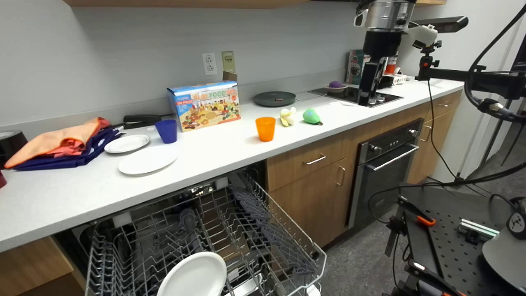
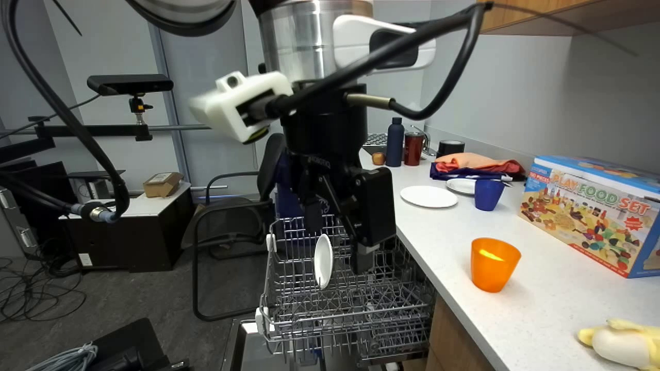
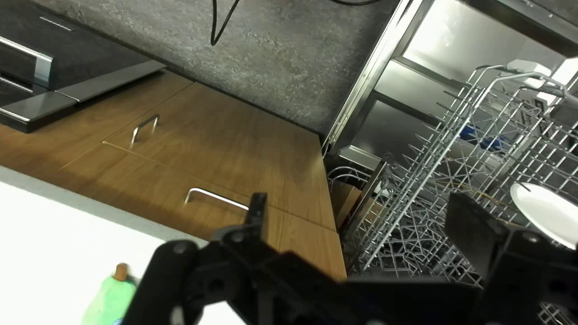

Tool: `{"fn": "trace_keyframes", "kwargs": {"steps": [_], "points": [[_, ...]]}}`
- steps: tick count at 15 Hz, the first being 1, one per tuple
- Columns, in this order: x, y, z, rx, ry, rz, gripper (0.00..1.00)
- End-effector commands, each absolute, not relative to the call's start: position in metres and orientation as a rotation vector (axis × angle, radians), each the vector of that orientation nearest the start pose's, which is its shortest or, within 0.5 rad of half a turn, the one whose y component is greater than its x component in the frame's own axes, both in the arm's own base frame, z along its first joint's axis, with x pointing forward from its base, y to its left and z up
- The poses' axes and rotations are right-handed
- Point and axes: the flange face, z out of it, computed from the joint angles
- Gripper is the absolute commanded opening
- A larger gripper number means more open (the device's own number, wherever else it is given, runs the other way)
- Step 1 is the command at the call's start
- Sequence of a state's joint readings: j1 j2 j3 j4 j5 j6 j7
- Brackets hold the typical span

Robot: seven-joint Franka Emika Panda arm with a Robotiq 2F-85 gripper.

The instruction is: Pick up the white plate from the dish rack and put it on the countertop.

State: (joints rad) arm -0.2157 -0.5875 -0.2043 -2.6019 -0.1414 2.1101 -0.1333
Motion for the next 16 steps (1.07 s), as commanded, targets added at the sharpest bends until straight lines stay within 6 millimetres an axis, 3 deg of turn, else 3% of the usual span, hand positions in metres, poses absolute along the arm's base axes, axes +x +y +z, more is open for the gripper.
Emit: {"fn": "trace_keyframes", "kwargs": {"steps": [1,11,16], "points": [[0.3399,-0.1596,0.4491,-3.159,0.302,-0.131,1.0],[0.3399,-0.1596,0.4491,-3.159,0.301,-0.131,1.0],[0.3388,-0.1591,0.4482,-3.156,0.202,-0.1,1.0]]}}
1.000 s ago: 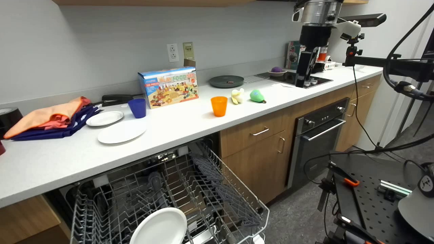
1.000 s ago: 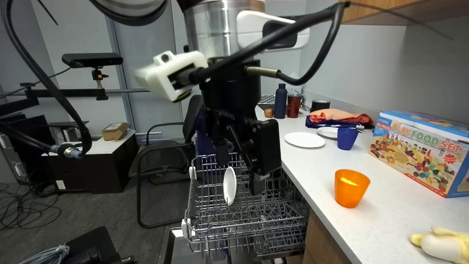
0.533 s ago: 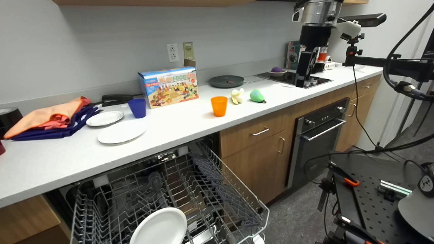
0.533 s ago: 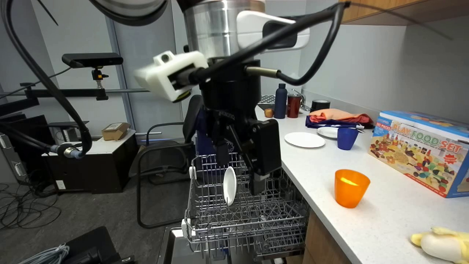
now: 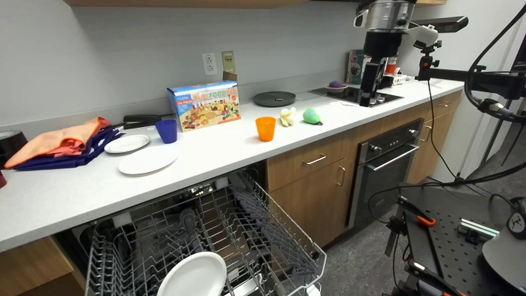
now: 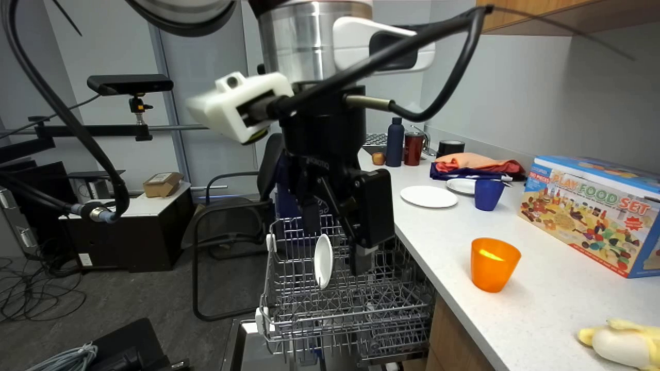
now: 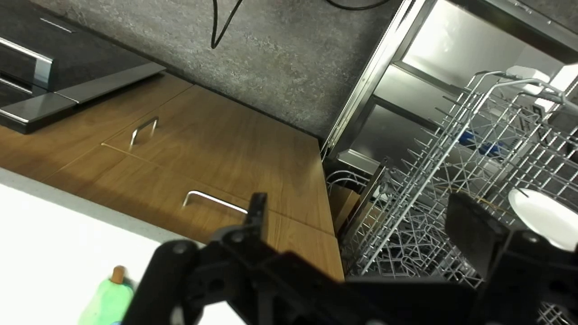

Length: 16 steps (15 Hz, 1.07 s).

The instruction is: Pick up the white plate from the dish rack and put it on the countertop.

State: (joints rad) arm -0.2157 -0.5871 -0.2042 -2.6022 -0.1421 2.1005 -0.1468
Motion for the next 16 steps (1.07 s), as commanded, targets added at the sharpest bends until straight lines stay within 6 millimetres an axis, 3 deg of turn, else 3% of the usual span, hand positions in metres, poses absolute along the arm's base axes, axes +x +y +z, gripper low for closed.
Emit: {"fn": "trace_keyframes", "kwargs": {"steps": [1,6,16], "points": [[0.3393,-0.159,0.4483,-3.155,0.166,-0.114,1.0],[0.3404,-0.1575,0.4481,-3.145,0.057,-0.13,1.0],[0.3403,-0.1568,0.4475,-3.167,0.098,-0.115,1.0]]}}
